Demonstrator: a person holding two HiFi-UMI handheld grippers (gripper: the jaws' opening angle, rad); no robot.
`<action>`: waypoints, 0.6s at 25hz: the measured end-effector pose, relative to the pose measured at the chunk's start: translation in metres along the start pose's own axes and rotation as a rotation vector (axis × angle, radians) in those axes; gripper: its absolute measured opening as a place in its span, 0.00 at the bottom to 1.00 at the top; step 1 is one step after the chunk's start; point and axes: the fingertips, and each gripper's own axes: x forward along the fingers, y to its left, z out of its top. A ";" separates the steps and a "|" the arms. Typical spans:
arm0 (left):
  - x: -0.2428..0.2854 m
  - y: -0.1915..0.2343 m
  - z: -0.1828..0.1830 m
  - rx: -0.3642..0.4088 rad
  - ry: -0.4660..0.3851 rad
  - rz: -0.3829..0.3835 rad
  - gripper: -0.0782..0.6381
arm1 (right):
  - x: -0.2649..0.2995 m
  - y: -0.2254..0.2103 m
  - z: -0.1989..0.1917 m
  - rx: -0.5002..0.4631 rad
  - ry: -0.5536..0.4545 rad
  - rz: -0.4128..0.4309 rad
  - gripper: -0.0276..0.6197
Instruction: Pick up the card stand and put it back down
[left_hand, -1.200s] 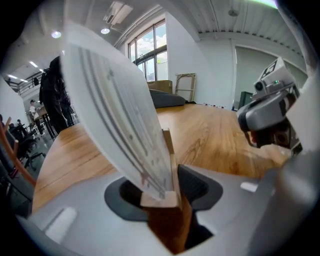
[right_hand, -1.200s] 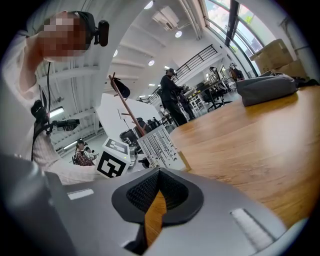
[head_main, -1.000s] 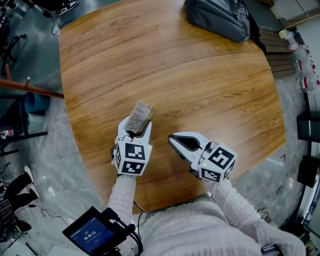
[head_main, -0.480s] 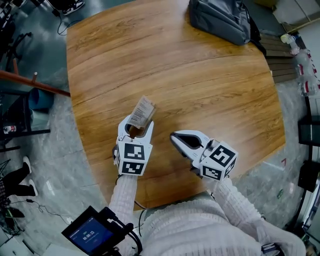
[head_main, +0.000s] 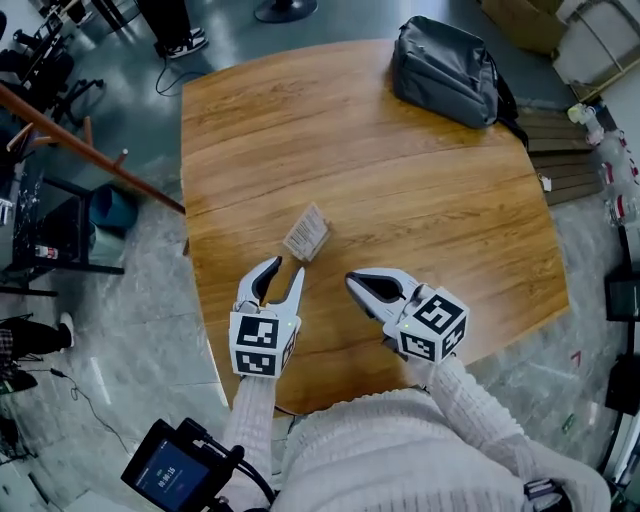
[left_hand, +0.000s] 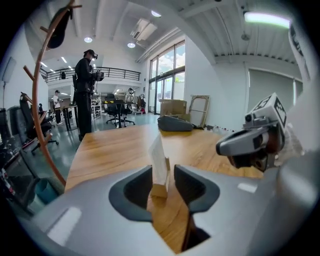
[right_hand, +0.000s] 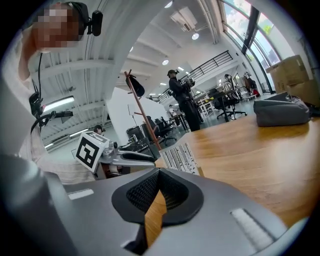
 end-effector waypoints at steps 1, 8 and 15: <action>-0.006 -0.002 0.002 -0.009 -0.009 0.000 0.29 | 0.000 0.003 0.002 -0.011 0.002 0.000 0.04; -0.034 -0.026 0.009 -0.044 -0.083 -0.005 0.12 | 0.000 0.024 0.004 -0.057 0.018 0.010 0.04; -0.053 -0.053 0.001 -0.020 -0.096 -0.031 0.12 | -0.006 0.040 0.003 -0.037 0.005 0.028 0.04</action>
